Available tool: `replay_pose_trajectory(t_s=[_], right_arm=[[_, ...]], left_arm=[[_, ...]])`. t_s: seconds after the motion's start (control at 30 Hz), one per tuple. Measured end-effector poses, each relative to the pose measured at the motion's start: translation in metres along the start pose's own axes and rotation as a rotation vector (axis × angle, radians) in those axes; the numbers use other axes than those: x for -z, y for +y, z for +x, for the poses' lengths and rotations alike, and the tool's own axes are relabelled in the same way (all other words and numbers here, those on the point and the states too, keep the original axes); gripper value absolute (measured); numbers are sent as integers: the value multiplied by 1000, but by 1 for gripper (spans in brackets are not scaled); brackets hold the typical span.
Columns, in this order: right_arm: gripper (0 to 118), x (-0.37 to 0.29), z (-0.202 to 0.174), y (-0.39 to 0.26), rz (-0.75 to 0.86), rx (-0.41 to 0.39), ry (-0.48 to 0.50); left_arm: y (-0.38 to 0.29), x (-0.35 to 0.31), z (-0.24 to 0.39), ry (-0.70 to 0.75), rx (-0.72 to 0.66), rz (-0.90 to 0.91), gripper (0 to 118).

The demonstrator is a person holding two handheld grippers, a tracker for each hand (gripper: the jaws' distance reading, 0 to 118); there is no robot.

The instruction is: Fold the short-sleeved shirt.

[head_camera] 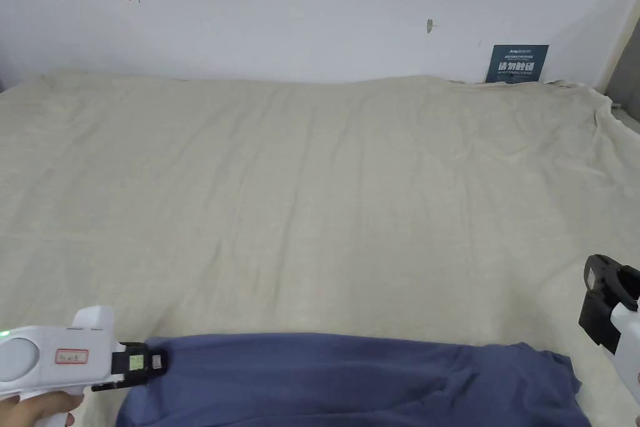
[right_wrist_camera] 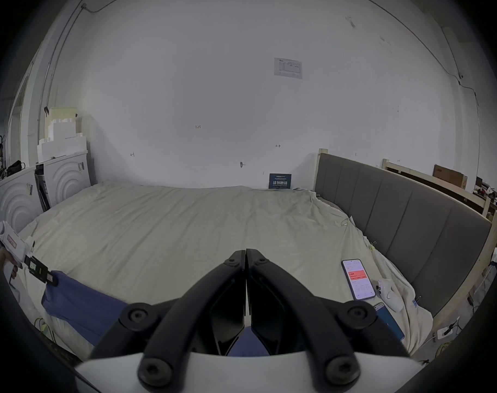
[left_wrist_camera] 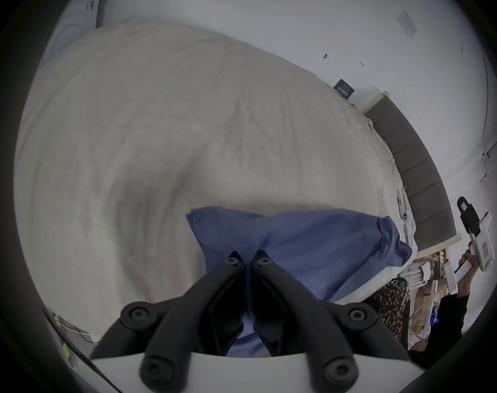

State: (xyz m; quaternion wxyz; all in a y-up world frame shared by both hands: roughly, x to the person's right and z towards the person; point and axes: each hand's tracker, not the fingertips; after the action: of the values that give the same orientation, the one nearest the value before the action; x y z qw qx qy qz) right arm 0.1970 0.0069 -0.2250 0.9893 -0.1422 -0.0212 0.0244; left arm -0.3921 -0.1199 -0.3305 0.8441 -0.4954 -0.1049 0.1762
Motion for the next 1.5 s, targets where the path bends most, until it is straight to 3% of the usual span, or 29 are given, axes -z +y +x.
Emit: replay_pose_trajectory(t_s=[0.3, 0.57, 0.8, 1.03, 1.37, 1.43, 1.5], right_arm=[[0, -8, 7, 0, 17, 24, 21], [0, -20, 13, -1, 28, 34, 41], [0, -31, 28, -5, 41, 52, 37], [0, -44, 45, -10, 41, 62, 3], [0, -50, 60, -19, 25, 77, -35], [0, -50, 59, -18, 23, 76, -36], [0, -51, 59, -18, 23, 74, -34]], left_arm=[[5, -42, 10, 135, -31, -3, 1], [10, -45, 124, 96, 123, -6, 1], [9, 14, 227, 48, 320, -83, 1], [-12, 104, 281, 30, 386, -194, 1], [-74, 186, 311, 225, 493, -285, 2], [-76, 184, 314, 233, 508, -262, 5], [-72, 181, 315, 217, 494, -258, 22]])
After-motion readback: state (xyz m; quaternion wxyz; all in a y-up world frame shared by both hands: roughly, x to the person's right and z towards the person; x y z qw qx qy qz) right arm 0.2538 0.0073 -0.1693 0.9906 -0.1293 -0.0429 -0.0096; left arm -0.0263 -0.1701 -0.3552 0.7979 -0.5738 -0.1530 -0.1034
